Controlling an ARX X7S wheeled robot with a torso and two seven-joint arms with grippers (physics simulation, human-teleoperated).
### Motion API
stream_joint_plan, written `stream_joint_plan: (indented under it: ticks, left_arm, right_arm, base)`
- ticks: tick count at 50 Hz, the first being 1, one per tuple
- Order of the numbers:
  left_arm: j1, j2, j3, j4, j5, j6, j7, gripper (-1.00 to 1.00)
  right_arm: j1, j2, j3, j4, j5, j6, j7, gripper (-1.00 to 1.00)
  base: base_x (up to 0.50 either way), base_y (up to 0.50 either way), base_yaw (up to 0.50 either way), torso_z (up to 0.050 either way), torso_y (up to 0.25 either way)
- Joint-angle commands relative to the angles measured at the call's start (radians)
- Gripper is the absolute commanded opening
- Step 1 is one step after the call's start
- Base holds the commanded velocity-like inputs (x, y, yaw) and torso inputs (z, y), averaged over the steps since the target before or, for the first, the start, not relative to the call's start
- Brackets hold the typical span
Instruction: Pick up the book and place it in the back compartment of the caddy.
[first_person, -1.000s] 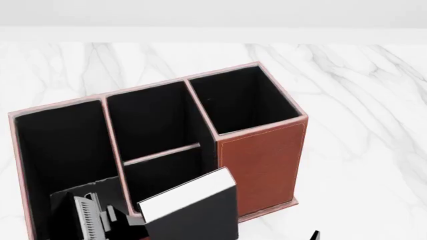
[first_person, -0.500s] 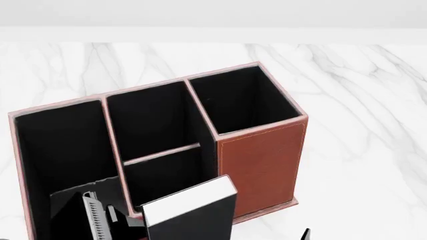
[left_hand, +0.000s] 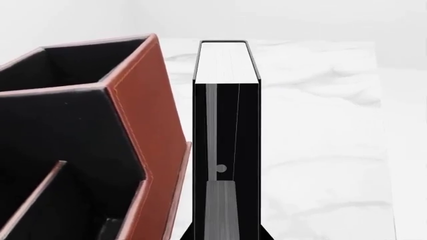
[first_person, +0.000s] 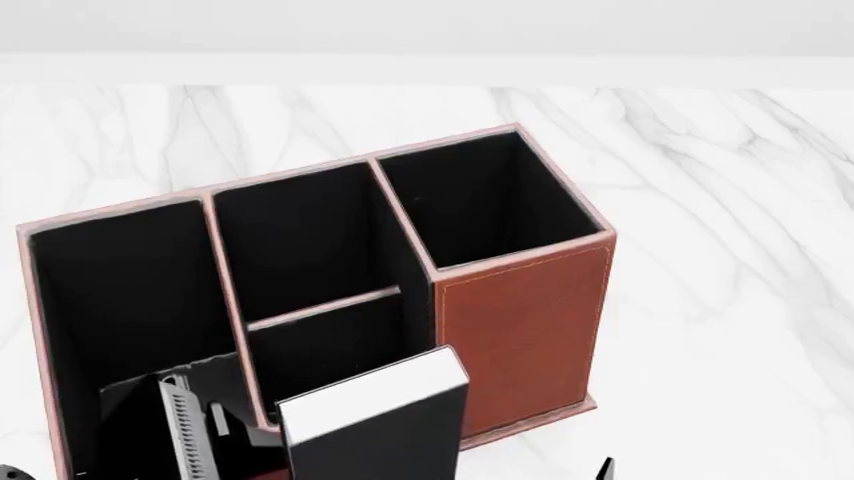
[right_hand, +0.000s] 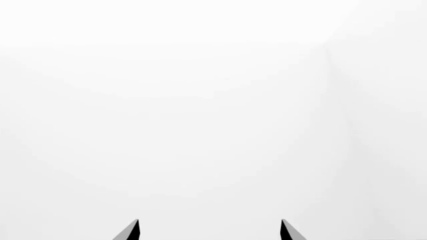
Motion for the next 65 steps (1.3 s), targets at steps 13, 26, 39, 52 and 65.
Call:
stream_joint_plan:
  ticks: [13,26,39,52,65]
  left_arm:
    - [-0.052,-0.023,-0.044,0.015,-0.062,-0.022,0.094,-1.0]
    - [-0.115,-0.062,-0.056,0.034,-0.105,-0.083,0.128,-1.0]
    - [-0.163,-0.09,-0.071,0.065,-0.118,-0.128,0.107,-1.0]
    - [-0.212,-0.069,-0.086,0.016,-0.138,-0.168,0.128,-1.0]
    - [-0.231,-0.006,-0.099,-0.107,-0.147,-0.178,0.163,-1.0]
  right_arm:
    - [0.01,0.012,-0.014,0.011,0.021,-0.013,-0.008,1.0]
    - [0.011,0.013,-0.019,0.014,0.019,-0.016,-0.008,1.0]
    - [0.014,0.014,-0.024,0.016,0.017,-0.014,-0.007,1.0]
    - [0.016,0.017,-0.027,0.021,0.017,-0.019,-0.006,1.0]
    - [0.022,0.018,-0.033,0.028,0.019,-0.016,-0.007,1.0]
  base:
    - [0.0,0.0,0.0,0.0,0.001]
    - [0.0,0.0,0.0,0.001,0.002]
    - [0.0,0.0,0.0,0.0,0.001]
    - [0.0,0.0,0.0,0.001,0.002]
    - [0.0,0.0,0.0,0.0,0.001]
